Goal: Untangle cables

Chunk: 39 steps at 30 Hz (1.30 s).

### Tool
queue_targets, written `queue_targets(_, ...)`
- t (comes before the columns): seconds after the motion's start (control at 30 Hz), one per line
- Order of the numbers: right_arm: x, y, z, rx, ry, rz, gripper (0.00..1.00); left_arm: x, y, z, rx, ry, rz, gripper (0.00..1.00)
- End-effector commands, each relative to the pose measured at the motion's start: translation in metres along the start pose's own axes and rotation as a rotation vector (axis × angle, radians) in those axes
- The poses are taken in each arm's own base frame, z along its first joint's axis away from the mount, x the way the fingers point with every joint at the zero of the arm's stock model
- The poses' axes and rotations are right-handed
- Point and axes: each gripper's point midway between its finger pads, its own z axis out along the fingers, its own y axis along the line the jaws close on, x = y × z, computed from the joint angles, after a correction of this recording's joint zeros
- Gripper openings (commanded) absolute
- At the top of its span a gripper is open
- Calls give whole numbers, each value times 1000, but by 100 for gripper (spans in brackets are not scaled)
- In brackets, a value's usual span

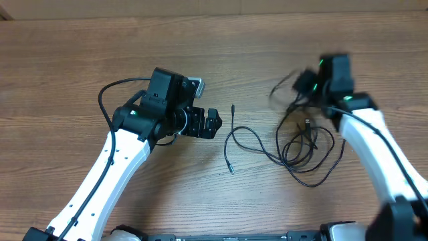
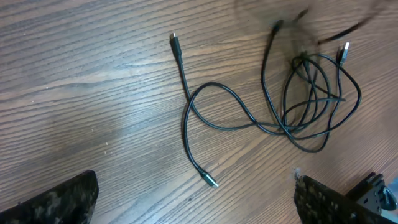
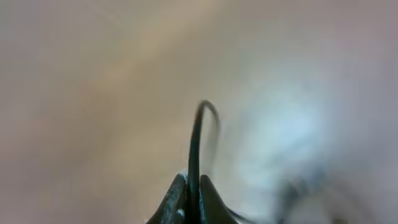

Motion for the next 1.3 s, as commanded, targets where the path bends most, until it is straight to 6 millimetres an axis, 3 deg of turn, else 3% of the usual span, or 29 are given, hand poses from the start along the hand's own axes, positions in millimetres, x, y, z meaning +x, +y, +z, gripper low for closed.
queue_targets(0.0,-100,80,-114,-224,-317,-102,4,-6,-4,-9,2,-32,0,100)
queue_targets(0.03,-113,90,-133,-255,-364,-103,4,-6,-4,-9,2,-33,0,100)
queue_targets(0.07,-137,109,-173,-313,-453,-107,4,-6,-4,-9,2,-33,0,100)
queue_targets(0.17,-177,139,-250,-399,-635,-147,4,-6,-4,-9,2,-33,0,100)
queue_targets(0.3,-222,139,-335,-339,-913,-142,4,-6,-4,-9,2,-33,0,100)
queue_targets(0.37,-243,144,-401,-358,-1112,-137,4,-6,-4,-9,2,-33,0,100)
queue_targets(0.43,-252,149,-450,-408,-1256,-122,4,-6,-4,-9,2,-32,0,100)
queue_targets(0.47,-256,153,-493,-466,-1384,-119,4,-6,-4,-9,2,-32,0,100)
queue_targets(0.57,-254,155,-543,-550,-1536,-95,4,-6,-4,-9,2,-32,0,100)
queue_targets(0.7,-249,153,-583,-639,-1672,-62,4,-6,-4,-9,2,-33,0,100)
queue_targets(0.77,-243,163,-590,-700,-1682,-117,4,-6,-4,-9,2,-33,0,100)
queue_targets(0.83,-239,175,-579,-727,-1628,-189,4,-6,-4,-9,2,-32,0,100)
queue_targets(0.9,-240,182,-559,-699,-1561,-246,4,-6,-4,-9,2,-33,0,100)
queue_targets(1.03,-251,175,-478,-412,-1360,-370,4,-6,-4,-9,2,-33,0,100)
queue_targets(1.17,-251,166,-440,-325,-1242,-372,4,-6,-4,-9,2,-33,0,100)
queue_targets(1.27,-248,161,-427,-292,-1194,-376,4,-6,-4,-9,2,-33,0,100)
